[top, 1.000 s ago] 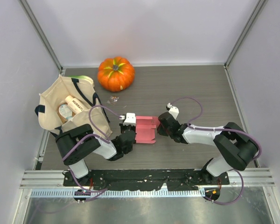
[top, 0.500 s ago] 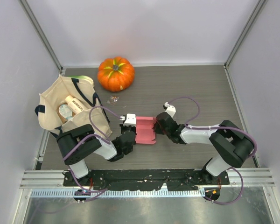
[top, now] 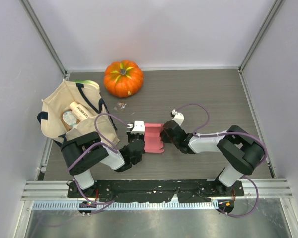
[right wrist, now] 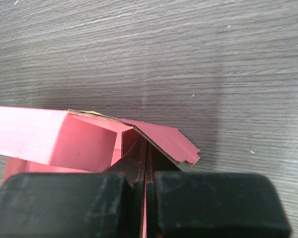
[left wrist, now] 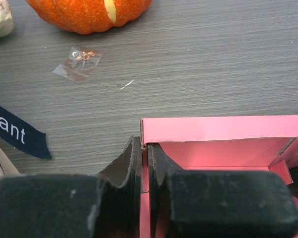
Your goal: Fold the paper box
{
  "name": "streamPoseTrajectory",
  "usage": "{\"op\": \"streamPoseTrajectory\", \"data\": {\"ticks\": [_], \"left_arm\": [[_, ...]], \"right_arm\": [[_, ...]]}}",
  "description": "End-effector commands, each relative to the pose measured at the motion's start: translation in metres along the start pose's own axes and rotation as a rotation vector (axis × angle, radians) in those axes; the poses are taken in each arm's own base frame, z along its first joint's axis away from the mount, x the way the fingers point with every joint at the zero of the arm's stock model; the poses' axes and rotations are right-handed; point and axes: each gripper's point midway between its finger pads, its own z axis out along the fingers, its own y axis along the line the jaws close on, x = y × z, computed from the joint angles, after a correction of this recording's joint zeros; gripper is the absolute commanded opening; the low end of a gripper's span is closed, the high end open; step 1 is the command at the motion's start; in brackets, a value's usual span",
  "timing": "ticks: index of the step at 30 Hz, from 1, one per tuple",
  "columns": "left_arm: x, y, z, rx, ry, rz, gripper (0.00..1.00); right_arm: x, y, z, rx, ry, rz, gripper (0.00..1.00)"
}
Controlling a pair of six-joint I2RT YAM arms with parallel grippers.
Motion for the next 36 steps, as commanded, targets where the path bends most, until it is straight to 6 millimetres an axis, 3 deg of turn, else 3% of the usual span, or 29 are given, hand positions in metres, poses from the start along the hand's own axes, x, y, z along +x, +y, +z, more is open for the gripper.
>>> {"op": "streamPoseTrajectory", "data": {"ticks": [1, 4, 5, 6, 8, 9, 10, 12, 14, 17, 20, 23, 29, 36], "left_arm": [[-0.008, -0.007, -0.001, 0.007, -0.032, -0.060, 0.00], [-0.007, -0.003, -0.001, -0.011, -0.030, -0.052, 0.00], [-0.007, -0.003, -0.001, -0.012, -0.031, -0.053, 0.00], [-0.007, -0.003, -0.002, -0.012, -0.032, -0.053, 0.00], [-0.006, -0.003, -0.002, -0.011, -0.030, -0.049, 0.00], [-0.005, -0.003, -0.002, -0.009, -0.029, -0.047, 0.00], [-0.005, -0.004, -0.001, -0.008, -0.030, -0.047, 0.00], [-0.004, -0.005, -0.001, -0.008, -0.028, -0.044, 0.00], [-0.004, -0.005, -0.001, -0.007, -0.028, -0.044, 0.00], [-0.005, -0.005, -0.001, -0.006, -0.030, -0.044, 0.00], [-0.005, -0.004, -0.002, -0.006, -0.033, -0.041, 0.00], [-0.005, -0.005, -0.002, 0.000, -0.034, -0.041, 0.00], [-0.005, -0.009, -0.002, 0.013, -0.043, -0.039, 0.00], [-0.005, -0.010, -0.003, 0.016, -0.048, -0.039, 0.00]], "right_arm": [[-0.009, 0.020, -0.004, -0.045, -0.035, -0.014, 0.01], [-0.019, 0.012, -0.020, 0.001, -0.034, -0.058, 0.02], [-0.012, 0.000, -0.025, 0.042, 0.015, -0.111, 0.06], [-0.023, 0.003, -0.031, 0.048, 0.019, -0.139, 0.06], [-0.017, -0.019, -0.044, 0.118, 0.086, -0.282, 0.10], [-0.029, -0.011, -0.053, 0.100, 0.076, -0.305, 0.12], [-0.028, -0.024, -0.062, 0.137, 0.120, -0.376, 0.14], [-0.048, -0.018, -0.076, 0.135, 0.094, -0.419, 0.16], [-0.056, -0.023, -0.085, 0.142, 0.115, -0.476, 0.22], [-0.069, -0.022, -0.083, 0.085, 0.131, -0.480, 0.36], [-0.079, -0.015, -0.072, 0.021, 0.126, -0.481, 0.41], [-0.077, -0.007, -0.062, -0.027, 0.149, -0.534, 0.44], [-0.062, 0.012, -0.046, -0.150, 0.184, -0.545, 0.42], [-0.055, 0.027, -0.048, -0.121, 0.163, -0.455, 0.16]]}}
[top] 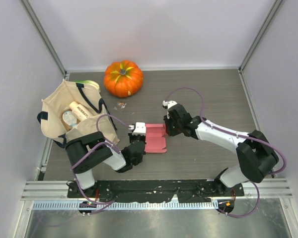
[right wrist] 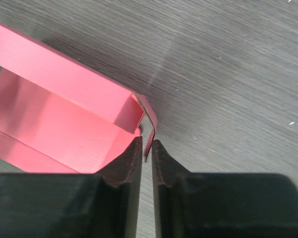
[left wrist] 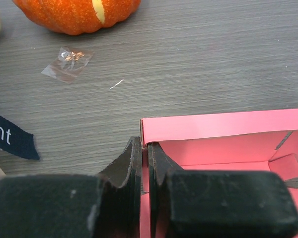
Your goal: Fold the paper box
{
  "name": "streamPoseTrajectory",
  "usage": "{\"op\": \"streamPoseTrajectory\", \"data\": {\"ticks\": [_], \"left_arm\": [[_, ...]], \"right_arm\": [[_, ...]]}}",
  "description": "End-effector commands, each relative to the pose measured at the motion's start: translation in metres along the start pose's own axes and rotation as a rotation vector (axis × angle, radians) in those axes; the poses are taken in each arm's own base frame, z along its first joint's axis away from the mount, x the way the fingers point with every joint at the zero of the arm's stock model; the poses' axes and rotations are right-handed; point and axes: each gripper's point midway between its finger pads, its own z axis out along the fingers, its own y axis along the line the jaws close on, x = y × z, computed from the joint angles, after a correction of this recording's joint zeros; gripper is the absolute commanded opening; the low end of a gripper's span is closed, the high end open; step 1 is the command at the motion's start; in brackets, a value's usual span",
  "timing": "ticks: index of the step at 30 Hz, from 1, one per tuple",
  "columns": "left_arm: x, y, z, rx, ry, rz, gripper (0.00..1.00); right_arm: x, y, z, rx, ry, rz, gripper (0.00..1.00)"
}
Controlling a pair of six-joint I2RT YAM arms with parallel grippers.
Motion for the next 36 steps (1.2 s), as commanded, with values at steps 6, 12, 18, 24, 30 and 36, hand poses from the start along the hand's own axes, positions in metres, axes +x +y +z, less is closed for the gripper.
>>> {"op": "streamPoseTrajectory", "data": {"ticks": [6, 12, 18, 24, 30, 36], "left_arm": [[-0.009, -0.008, -0.003, 0.007, -0.040, -0.026, 0.00], [-0.008, -0.014, -0.005, 0.022, -0.042, -0.017, 0.00], [-0.015, -0.002, -0.012, -0.024, -0.018, -0.033, 0.39], [-0.041, 0.005, -0.031, 0.032, 0.083, -0.123, 0.69], [-0.044, -0.004, -0.057, 0.175, 0.218, -0.232, 0.64], [-0.031, -0.047, -0.068, 0.369, 0.283, -0.300, 0.31]], "right_arm": [[-0.035, 0.042, -0.008, -0.003, -0.116, 0.150, 0.01], [-0.032, 0.041, -0.002, 0.068, -0.120, 0.264, 0.01], [-0.028, 0.034, -0.001, 0.091, -0.130, 0.188, 0.01], [-0.027, 0.024, -0.009, 0.123, -0.153, 0.141, 0.01], [-0.027, 0.020, -0.015, 0.127, -0.173, 0.125, 0.01], [-0.025, 0.018, -0.016, 0.132, -0.174, 0.112, 0.01]]}}
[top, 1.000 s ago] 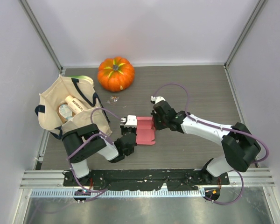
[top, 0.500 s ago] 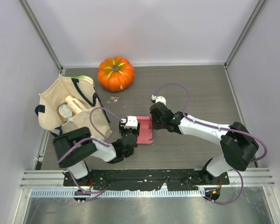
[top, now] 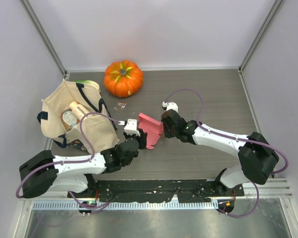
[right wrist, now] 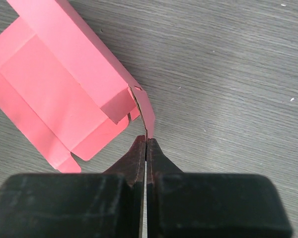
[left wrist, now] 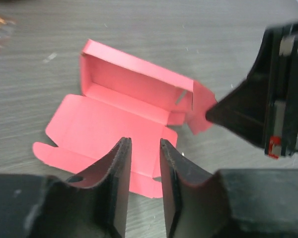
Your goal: Fold the paper box
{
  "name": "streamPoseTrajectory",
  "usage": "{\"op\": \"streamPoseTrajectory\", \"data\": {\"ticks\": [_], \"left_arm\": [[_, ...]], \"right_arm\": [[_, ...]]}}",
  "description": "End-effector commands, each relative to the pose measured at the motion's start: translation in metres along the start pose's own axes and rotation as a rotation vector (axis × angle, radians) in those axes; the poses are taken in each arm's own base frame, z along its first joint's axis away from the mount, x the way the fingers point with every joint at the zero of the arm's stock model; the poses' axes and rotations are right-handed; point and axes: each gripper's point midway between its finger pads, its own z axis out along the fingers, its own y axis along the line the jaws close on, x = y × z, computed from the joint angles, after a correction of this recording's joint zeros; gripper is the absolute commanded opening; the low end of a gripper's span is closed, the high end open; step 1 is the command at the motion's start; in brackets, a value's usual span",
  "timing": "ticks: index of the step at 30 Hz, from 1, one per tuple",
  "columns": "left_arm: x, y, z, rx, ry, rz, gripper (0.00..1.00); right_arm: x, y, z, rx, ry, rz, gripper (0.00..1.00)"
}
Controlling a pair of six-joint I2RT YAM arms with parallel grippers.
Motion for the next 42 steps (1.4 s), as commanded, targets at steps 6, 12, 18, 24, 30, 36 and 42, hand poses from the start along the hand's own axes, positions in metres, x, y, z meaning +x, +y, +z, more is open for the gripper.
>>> {"op": "streamPoseTrajectory", "data": {"ticks": [6, 12, 18, 24, 30, 36, 42], "left_arm": [[0.061, -0.040, 0.032, 0.085, 0.178, 0.044, 0.01], [0.079, -0.041, 0.052, 0.067, 0.179, 0.057, 0.00], [0.101, -0.034, 0.062, 0.053, 0.221, 0.054, 0.00], [0.132, -0.027, 0.060, 0.068, 0.263, 0.005, 0.00], [0.139, -0.023, 0.058, 0.067, 0.263, -0.023, 0.00], [0.142, -0.024, 0.057, 0.074, 0.264, -0.041, 0.00], [0.147, -0.021, 0.055, 0.079, 0.266, -0.054, 0.00]], "right_arm": [[-0.020, 0.003, -0.009, -0.017, -0.085, -0.004, 0.01], [-0.019, 0.004, -0.010, -0.030, -0.084, -0.005, 0.01], [-0.018, 0.006, -0.009, -0.032, -0.074, 0.006, 0.01], [-0.018, 0.010, -0.008, -0.007, -0.044, 0.144, 0.01], [-0.022, 0.009, -0.006, 0.063, -0.065, 0.445, 0.06], [-0.019, 0.008, 0.008, 0.103, -0.077, 0.622, 0.07], [-0.010, 0.008, 0.020, 0.137, -0.095, 0.787, 0.08]]}}
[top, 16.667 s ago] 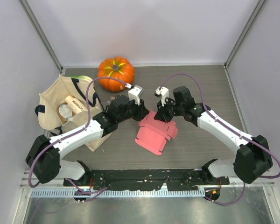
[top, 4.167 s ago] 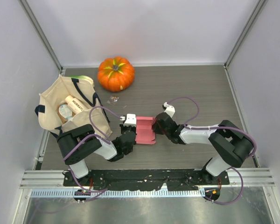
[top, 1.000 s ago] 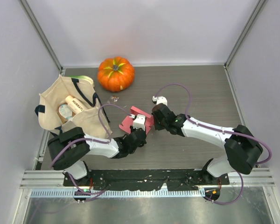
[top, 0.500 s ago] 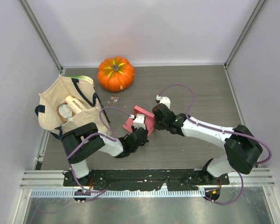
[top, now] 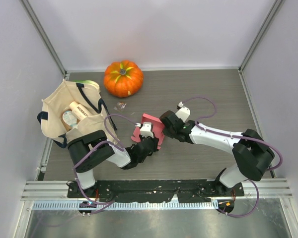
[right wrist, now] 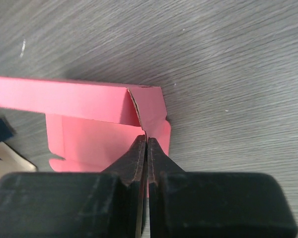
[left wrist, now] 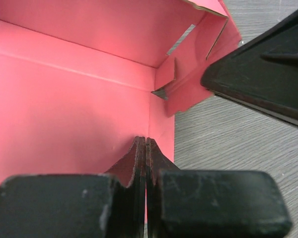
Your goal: Fold the paper box
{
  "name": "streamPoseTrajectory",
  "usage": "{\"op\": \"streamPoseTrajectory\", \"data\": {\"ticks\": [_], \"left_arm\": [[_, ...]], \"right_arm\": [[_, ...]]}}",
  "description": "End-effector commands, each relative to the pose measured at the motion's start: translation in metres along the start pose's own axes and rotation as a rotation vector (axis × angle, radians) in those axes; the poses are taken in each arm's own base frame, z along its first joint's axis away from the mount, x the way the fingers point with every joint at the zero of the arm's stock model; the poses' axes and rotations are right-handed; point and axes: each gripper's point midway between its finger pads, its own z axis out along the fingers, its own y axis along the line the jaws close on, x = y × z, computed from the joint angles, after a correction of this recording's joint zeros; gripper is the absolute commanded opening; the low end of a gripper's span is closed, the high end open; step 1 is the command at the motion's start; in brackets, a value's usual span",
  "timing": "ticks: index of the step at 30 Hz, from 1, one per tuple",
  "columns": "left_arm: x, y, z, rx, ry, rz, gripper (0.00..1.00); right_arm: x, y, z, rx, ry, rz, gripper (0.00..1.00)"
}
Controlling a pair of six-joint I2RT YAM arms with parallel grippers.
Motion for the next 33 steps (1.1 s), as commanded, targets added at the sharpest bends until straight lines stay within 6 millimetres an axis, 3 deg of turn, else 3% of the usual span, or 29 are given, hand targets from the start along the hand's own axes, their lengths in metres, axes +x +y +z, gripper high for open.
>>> {"op": "streamPoseTrajectory", "data": {"ticks": [1, 8, 12, 16, 18, 19, 21, 22, 25, 28, 32, 33], "left_arm": [[0.028, 0.016, -0.004, -0.017, 0.071, 0.010, 0.00], [0.032, 0.021, -0.004, -0.024, 0.072, 0.013, 0.00], [0.034, 0.020, -0.003, -0.019, 0.073, 0.001, 0.00], [0.033, 0.020, -0.005, -0.016, 0.072, -0.002, 0.00], [0.033, 0.021, -0.006, -0.016, 0.072, 0.001, 0.00], [0.032, 0.021, -0.006, -0.016, 0.070, 0.002, 0.00], [0.032, 0.022, -0.007, -0.017, 0.069, 0.002, 0.00], [0.032, 0.022, -0.007, -0.019, 0.068, 0.002, 0.00], [0.033, 0.022, -0.007, -0.015, 0.071, 0.002, 0.00], [0.035, 0.020, -0.006, -0.009, 0.078, 0.001, 0.00], [0.036, 0.021, -0.006, -0.012, 0.080, 0.000, 0.00], [0.036, 0.021, -0.006, -0.010, 0.082, 0.001, 0.00]], "right_arm": [[0.000, 0.015, 0.006, -0.020, -0.034, 0.210, 0.08], [-0.009, 0.022, 0.002, 0.000, -0.045, 0.200, 0.09], [0.011, 0.023, 0.014, 0.010, -0.003, 0.173, 0.15], [0.013, 0.034, 0.012, -0.050, 0.000, 0.082, 0.29], [0.002, 0.053, -0.003, -0.163, -0.021, 0.045, 0.34], [0.003, 0.048, -0.006, -0.187, -0.029, -0.054, 0.43], [-0.015, 0.060, -0.030, -0.288, -0.084, -0.105, 0.47], [-0.014, 0.061, -0.037, -0.350, -0.088, -0.196, 0.56], [-0.024, 0.068, -0.065, -0.513, -0.043, -0.297, 0.58], [-0.044, 0.042, -0.079, -0.457, -0.103, -0.392, 0.60], [-0.084, -0.030, -0.048, -0.240, -0.168, -0.445, 0.58], [-0.080, -0.040, -0.041, -0.216, -0.166, -0.483, 0.57]]}}
